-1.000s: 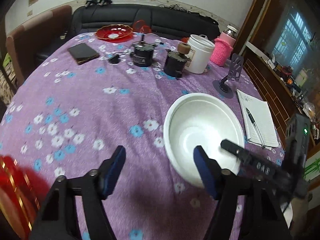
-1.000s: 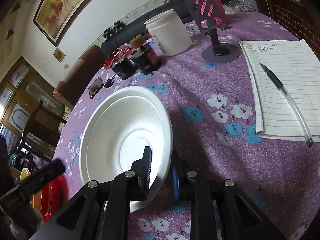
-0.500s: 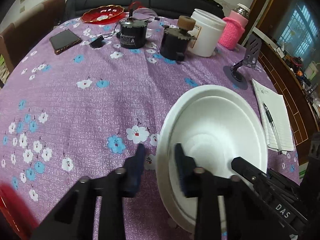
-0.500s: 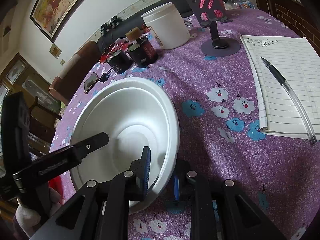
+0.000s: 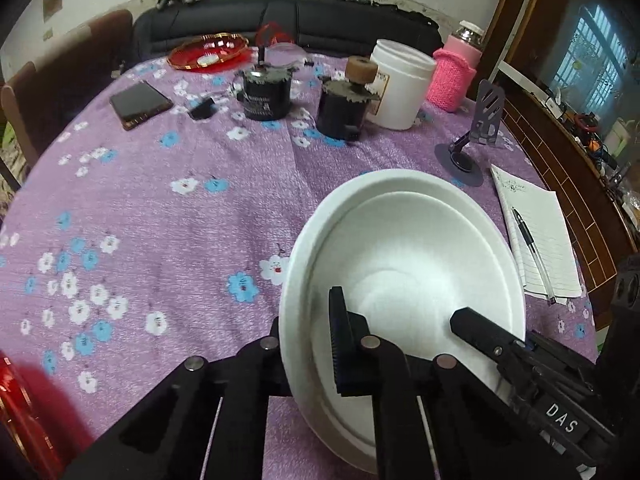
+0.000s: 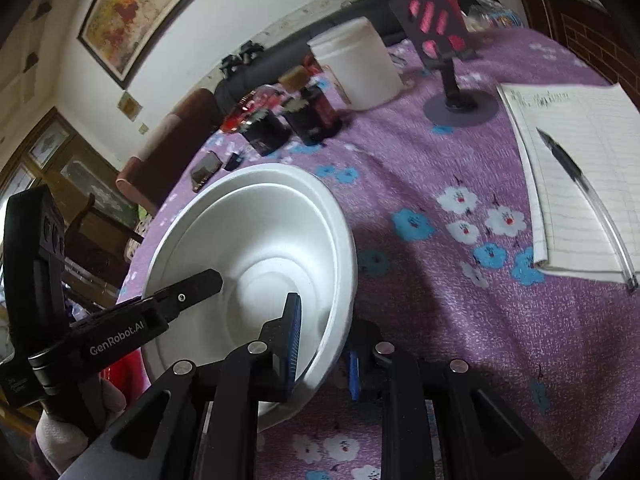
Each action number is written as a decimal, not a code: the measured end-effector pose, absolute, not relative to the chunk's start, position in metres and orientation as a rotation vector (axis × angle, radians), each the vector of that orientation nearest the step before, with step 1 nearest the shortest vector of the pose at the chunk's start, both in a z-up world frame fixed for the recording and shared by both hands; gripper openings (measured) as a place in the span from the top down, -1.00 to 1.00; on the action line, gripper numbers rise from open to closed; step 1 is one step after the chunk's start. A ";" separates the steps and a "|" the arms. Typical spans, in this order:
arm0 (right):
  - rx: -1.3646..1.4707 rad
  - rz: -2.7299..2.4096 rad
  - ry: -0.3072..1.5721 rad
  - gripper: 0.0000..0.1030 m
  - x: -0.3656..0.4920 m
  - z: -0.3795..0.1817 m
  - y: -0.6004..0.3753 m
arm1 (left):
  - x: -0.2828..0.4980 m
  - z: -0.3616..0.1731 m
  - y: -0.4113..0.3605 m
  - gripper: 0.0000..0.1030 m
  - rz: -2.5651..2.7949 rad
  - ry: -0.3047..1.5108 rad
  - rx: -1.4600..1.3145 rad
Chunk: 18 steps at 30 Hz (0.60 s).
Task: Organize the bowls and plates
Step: 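Carry the white bowl with both tools and lower it onto the beige bowl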
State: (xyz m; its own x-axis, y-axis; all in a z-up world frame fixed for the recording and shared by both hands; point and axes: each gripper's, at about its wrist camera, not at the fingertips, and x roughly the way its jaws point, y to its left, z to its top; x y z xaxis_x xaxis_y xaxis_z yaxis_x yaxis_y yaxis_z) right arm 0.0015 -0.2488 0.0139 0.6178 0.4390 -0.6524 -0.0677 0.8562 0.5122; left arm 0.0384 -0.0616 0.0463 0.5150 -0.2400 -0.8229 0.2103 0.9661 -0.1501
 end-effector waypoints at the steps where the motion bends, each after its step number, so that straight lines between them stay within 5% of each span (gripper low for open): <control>1: 0.472 0.311 0.857 0.60 0.000 0.015 -0.247 | 0.035 0.049 -0.060 0.83 -0.267 0.987 -0.031; 18: 0.293 0.454 0.829 0.60 -0.035 0.032 -0.154 | -0.047 0.080 0.018 0.83 -0.155 0.888 -0.013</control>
State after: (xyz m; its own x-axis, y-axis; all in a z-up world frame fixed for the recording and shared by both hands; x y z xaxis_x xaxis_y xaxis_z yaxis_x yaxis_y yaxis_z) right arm -0.0350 -0.1543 0.0321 0.5883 0.4955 -0.6391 -0.2716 0.8654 0.4210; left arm -0.0469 0.0178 0.0796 0.6204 -0.1403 -0.7716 0.1297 0.9887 -0.0755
